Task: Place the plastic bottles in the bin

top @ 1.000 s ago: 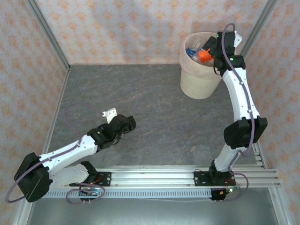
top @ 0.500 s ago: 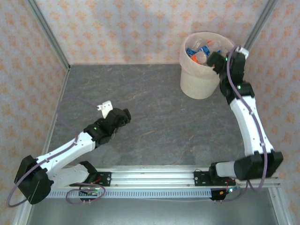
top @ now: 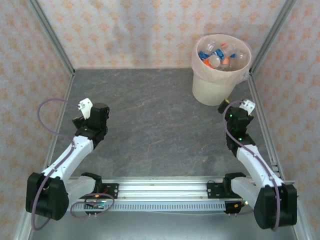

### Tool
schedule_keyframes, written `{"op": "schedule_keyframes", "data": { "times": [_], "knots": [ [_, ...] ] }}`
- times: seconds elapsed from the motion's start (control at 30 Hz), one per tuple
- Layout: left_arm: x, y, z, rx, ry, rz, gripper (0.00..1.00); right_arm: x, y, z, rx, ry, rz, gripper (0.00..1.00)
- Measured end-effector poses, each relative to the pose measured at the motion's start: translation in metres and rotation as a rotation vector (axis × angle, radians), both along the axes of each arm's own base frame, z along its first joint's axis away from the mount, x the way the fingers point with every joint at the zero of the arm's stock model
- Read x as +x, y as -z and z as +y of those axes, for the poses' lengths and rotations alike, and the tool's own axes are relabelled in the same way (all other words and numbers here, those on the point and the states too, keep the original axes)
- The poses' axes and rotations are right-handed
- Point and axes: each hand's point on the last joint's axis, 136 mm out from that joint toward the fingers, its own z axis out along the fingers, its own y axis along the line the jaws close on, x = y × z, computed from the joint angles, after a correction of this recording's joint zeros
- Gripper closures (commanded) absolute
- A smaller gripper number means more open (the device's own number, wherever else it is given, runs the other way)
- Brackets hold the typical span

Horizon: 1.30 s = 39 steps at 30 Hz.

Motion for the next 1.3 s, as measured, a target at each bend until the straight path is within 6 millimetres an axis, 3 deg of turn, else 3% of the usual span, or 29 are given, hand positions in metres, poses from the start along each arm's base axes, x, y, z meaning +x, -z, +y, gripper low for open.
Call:
{"op": "schedule_keyframes", "data": {
  "times": [0.23,0.33,0.6,0.73,0.9,1.3],
  "knots": [
    [0.02,0.072,-0.006,0.055,0.135,0.183,0.0,0.009,0.086,-0.01,-0.084,0.036,0.268,0.01],
    [0.033,0.083,-0.016,0.058,0.212,0.204,0.0,0.012,0.105,-0.006,-0.1,0.0,0.328,0.01],
    [0.075,0.069,-0.04,0.056,0.394,0.037,0.0,0.04,0.092,-0.008,-0.071,-0.087,0.213,0.01],
    [0.071,0.083,-0.044,0.035,0.445,0.019,0.0,0.054,0.098,0.004,-0.068,-0.177,0.166,0.01],
    [0.069,0.089,-0.042,0.028,0.455,0.004,0.0,0.04,0.119,0.012,-0.067,-0.232,0.161,0.01],
    [0.074,0.079,-0.044,0.035,0.462,-0.046,0.0,0.049,0.107,0.012,-0.076,-0.232,0.12,0.01]
  ]
}}
